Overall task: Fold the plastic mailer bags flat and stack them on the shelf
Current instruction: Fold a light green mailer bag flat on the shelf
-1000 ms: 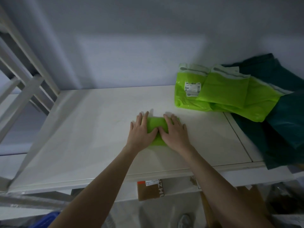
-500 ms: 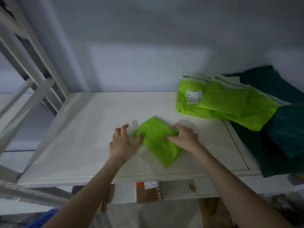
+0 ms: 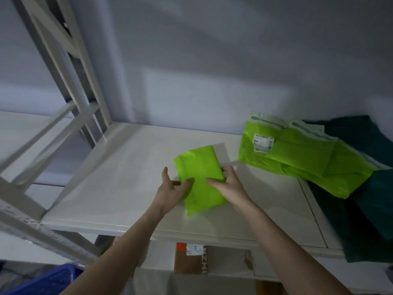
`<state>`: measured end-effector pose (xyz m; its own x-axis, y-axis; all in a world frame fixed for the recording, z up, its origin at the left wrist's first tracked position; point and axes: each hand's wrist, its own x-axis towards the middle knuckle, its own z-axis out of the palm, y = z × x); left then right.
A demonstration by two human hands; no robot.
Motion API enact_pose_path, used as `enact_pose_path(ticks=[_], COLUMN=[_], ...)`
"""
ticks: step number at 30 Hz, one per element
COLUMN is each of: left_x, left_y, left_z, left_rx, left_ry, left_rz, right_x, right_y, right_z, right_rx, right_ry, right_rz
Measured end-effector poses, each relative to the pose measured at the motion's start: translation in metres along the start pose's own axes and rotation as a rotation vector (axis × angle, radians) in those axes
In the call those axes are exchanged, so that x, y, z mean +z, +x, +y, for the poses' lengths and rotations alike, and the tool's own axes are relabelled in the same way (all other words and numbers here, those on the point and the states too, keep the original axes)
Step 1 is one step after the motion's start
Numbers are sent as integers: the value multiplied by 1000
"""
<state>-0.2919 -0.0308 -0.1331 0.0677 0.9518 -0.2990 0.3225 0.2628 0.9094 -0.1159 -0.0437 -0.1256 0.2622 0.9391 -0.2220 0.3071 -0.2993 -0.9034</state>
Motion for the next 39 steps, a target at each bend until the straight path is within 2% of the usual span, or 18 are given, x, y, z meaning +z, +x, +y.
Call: enact_pose_path(ticks=[4,8,11,14,21,26,30,32,35,39], left_x=[-25,-70,-111,-151,-210,-223,-224,-224,-223,-222], left_y=[5,18,34,49,76,85,88,87,86,83], left_z=[4,5,-5,-16,-38,-49,-60,-60,-58,-58], left_rx=[115,236,312,344,315,264,244,256,289,242], left_ry=[-31,67,209,327,513,550,615,685,806,824], left_rz=[101,135,152,157,147,117,101,116,64,-14], right_x=[31,73,110,150,227,251,253,253,253,251], right_y=[2,4,9,13,23,27,28,24,22,19], right_z=[-16,-39,-51,-64,-82,-78,-71,-70,-64,-63], right_rx=[-76,-145,-244,-264,-294,-323,-334,-408,-440,-403], right_ry=[38,40,-63,-204,-401,-481,-717,-843,-857,-847], right_rz=[36,-2,-52,-78,-69,-45,43,109,82,-22])
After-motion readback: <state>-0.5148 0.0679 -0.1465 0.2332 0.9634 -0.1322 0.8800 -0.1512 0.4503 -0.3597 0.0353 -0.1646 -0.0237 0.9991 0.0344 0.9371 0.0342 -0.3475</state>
